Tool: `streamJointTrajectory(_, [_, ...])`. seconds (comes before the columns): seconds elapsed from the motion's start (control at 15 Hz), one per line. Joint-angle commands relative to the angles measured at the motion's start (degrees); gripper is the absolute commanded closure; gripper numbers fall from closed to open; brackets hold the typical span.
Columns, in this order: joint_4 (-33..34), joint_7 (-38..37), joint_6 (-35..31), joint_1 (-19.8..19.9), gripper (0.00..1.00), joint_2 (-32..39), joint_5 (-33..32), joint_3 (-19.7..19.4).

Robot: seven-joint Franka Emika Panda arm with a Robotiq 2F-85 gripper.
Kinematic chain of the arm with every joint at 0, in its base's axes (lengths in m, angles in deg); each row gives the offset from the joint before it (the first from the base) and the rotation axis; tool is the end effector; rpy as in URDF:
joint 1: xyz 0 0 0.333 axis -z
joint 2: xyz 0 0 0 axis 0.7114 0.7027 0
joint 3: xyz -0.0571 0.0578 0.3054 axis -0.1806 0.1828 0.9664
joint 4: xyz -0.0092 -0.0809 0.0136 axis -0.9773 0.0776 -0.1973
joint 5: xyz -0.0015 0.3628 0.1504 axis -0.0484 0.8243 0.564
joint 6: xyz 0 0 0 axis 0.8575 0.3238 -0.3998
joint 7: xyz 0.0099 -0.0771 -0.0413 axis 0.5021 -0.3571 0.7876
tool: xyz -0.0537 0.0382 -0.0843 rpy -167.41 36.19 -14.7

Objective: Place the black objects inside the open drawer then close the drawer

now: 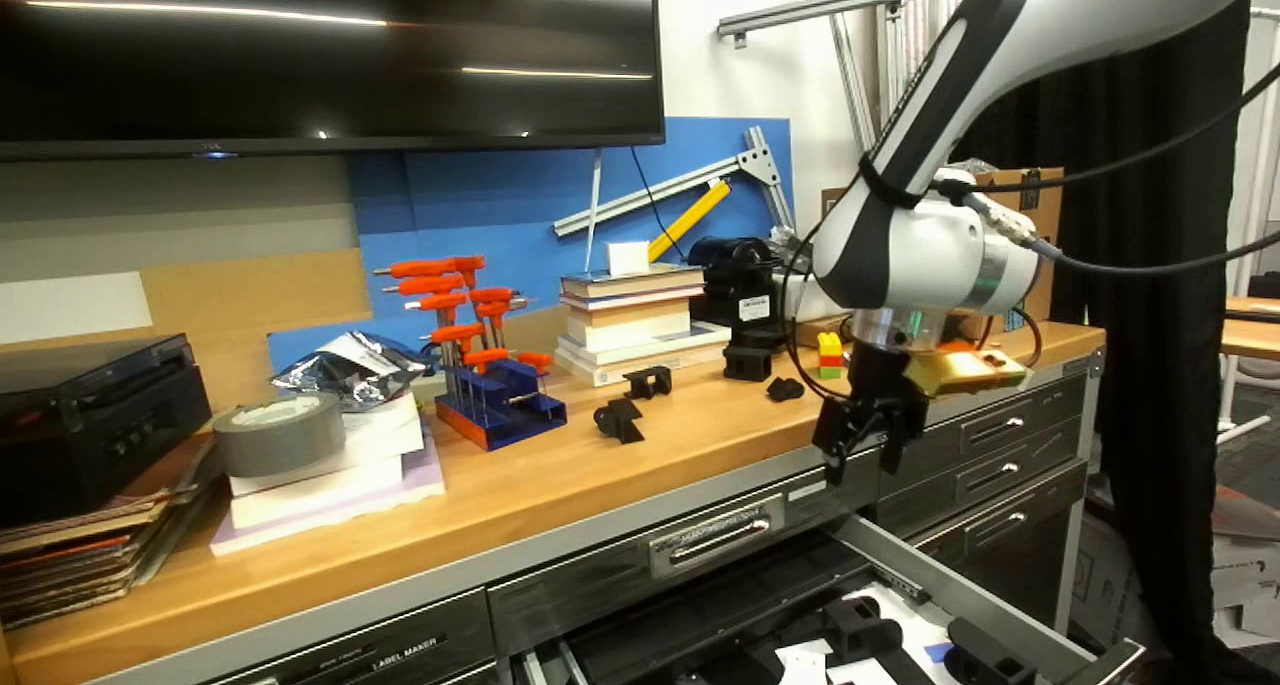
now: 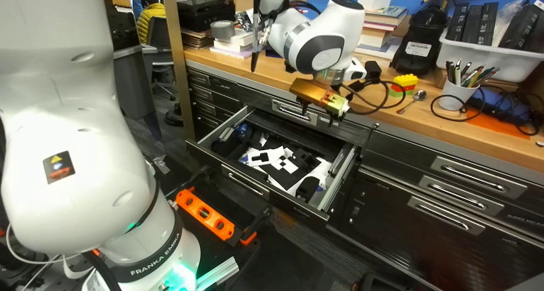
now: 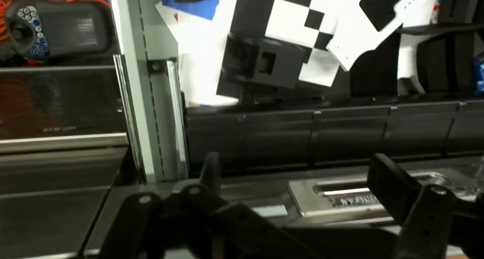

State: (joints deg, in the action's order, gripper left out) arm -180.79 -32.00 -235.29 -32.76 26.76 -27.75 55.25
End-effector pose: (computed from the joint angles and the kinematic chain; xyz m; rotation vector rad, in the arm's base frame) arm 0.5130 -0.0743 0.2470 -3.0146 -0.1147 -0.1887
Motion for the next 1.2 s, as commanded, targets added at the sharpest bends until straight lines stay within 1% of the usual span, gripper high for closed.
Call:
streamJointTrajectory(0.0, [7.39,-5.75,5.84,-3.70,0.00,-1.16,-5.09,-2.47])
streamJointTrajectory(0.2, [14.81,-9.68,8.61,-5.64,0.00,1.20,-9.03,-3.88])
streamJointTrajectory(0.4, [22.15,-13.87,10.23,-7.04,0.00,5.34,-12.87,-5.33])
streamJointTrajectory(0.67, [31.66,-17.03,13.75,-7.68,0.00,12.11,-14.53,-6.32])
streamJointTrajectory(0.87, [37.09,-19.14,16.05,-8.13,0.00,16.27,-15.34,-7.12])
streamJointTrajectory(1.13, [42.22,-21.88,18.15,-8.77,0.00,19.68,-16.85,-8.30])
